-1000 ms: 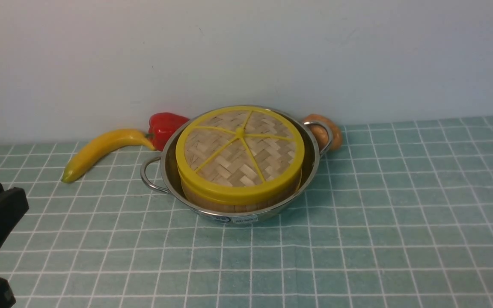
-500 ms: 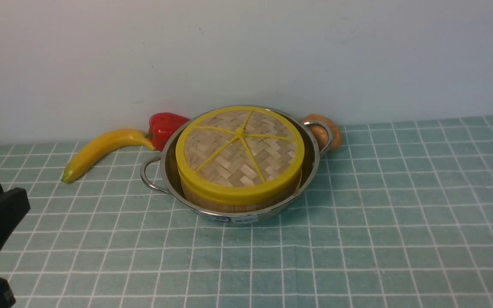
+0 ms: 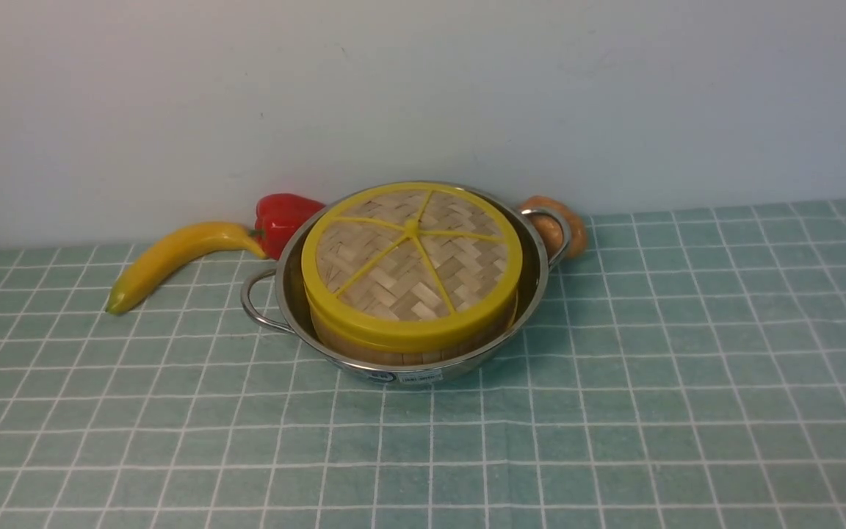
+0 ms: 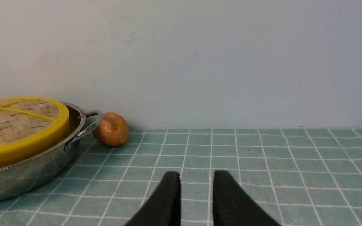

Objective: Place the steamer in the pot on the blue tablecloth, and put the lid on the steamer.

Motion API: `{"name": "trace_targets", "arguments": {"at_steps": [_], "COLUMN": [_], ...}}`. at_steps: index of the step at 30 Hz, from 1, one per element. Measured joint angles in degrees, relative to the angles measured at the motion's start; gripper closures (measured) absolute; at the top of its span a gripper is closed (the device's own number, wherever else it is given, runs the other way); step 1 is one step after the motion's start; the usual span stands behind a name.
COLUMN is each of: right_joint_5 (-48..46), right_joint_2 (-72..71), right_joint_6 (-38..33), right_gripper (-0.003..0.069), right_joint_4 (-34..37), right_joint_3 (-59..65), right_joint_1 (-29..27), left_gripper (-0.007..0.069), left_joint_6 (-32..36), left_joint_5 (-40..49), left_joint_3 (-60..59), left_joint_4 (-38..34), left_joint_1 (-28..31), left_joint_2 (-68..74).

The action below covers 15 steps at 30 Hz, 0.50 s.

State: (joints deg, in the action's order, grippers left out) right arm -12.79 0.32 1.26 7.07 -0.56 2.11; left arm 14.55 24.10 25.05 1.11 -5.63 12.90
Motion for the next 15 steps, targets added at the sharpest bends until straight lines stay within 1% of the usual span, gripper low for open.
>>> {"name": "trace_targets", "arguments": {"at_steps": [2, 4, 7, 8, 11, 15], "right_joint_5": [0.0, 0.0, 0.0, 0.0, 0.0, 0.0], "right_joint_2": [0.0, 0.0, 0.0, 0.0, 0.0, 0.0], "right_joint_6": [0.0, 0.0, 0.0, 0.0, 0.0, 0.0], "right_gripper": [0.0474, 0.0466, 0.0460, 0.0459, 0.0449, 0.0437], "right_joint_4": [0.0, 0.0, 0.0, 0.0, 0.0, 0.0], "right_joint_3": [0.0, 0.0, 0.0, 0.0, 0.0, 0.0], "right_joint_1": [0.0, 0.0, 0.0, 0.0, 0.0, 0.0], "left_gripper": [0.0423, 0.0421, 0.0412, 0.0412, 0.0408, 0.0403], "left_joint_6": [-0.5, -2.0, -3.1, -3.2, -3.4, -3.8], "left_joint_5": [-1.4, -4.6, -7.5, -7.7, -10.4, -12.4], "left_joint_3": [-3.1, -9.5, -15.7, -16.1, -22.1, -24.9], "left_joint_4": [0.2, 0.4, 0.4, 0.4, 0.6, 0.6], "left_joint_1": [0.9, 2.4, 2.7, 2.7, 2.8, 2.9], "left_joint_2": [-3.0, -8.5, -12.1, -12.3, -12.7, -12.8]}}
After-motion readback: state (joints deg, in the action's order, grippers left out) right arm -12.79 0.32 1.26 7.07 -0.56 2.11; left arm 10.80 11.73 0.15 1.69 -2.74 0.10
